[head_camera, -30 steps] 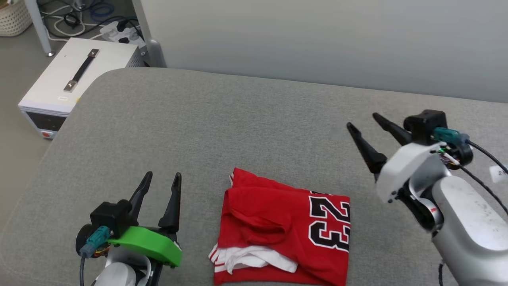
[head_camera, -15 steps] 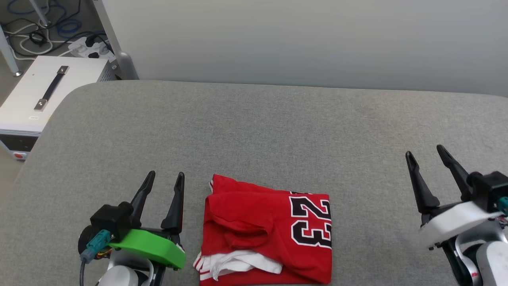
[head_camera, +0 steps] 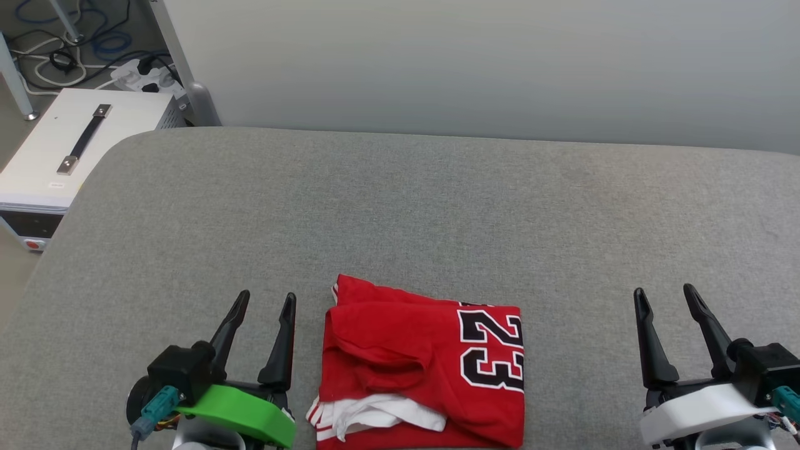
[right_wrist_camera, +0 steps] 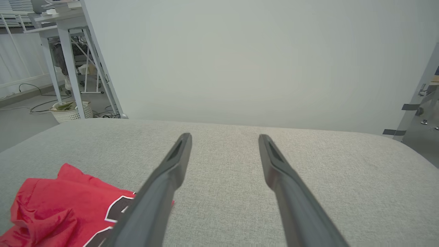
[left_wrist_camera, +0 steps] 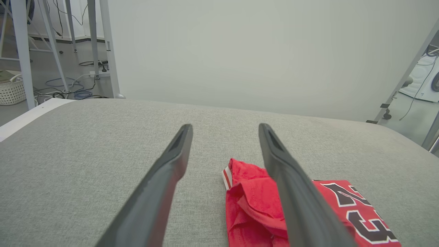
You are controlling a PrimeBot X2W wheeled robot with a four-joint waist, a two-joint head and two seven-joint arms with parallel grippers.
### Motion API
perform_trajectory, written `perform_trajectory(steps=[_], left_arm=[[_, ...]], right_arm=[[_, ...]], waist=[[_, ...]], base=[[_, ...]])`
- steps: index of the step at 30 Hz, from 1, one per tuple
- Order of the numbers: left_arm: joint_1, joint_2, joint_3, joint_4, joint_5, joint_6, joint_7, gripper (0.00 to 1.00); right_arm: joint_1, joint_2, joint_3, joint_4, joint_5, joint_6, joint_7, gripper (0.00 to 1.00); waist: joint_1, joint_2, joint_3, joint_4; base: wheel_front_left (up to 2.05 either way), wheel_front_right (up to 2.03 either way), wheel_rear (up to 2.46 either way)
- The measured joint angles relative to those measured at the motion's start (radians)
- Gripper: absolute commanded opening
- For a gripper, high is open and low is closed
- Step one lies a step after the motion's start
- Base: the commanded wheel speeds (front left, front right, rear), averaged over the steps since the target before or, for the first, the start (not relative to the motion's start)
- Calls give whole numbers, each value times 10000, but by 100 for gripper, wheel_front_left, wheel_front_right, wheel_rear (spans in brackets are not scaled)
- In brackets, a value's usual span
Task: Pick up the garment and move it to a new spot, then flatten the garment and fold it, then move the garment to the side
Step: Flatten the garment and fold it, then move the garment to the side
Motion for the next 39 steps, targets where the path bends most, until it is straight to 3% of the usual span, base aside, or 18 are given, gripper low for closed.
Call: perform_trajectory(steps=[13, 18, 22, 26, 31, 39], left_arm=[[37, -61, -27, -77, 75, 0, 0, 100], [29, -63, -82, -77, 94, -2, 0, 100], [15, -69, -138, -69, 132, -2, 2, 100], [-27, -75, -242, -8, 134, -2, 0, 100], [-291, -92, -447, 90, 151, -2, 2, 100], [-595, -134, -332, 90, 148, -2, 0, 100]], right_arm=[[49, 155, -40, 209, -102, 0, 27, 100], [47, 123, 159, 203, -2, -2, 750, 100], [-32, -203, 782, 105, 619, 8, 2801, 100], [-384, -481, 1296, -161, 1475, 8, 5668, 100], [-707, -318, 1246, -483, 1925, 2, 8884, 100], [-1496, 284, 1064, -533, 2031, 4, 11164, 100]], waist=[[0, 0, -13, 33], [0, 0, 95, 51], [0, 0, 247, 92], [0, 0, 445, 164], [0, 0, 691, 371], [0, 0, 1141, 840]], base=[[0, 0, 0], [0, 0, 0], [0, 0, 0], [0, 0, 0], [0, 0, 0], [0, 0, 0]])
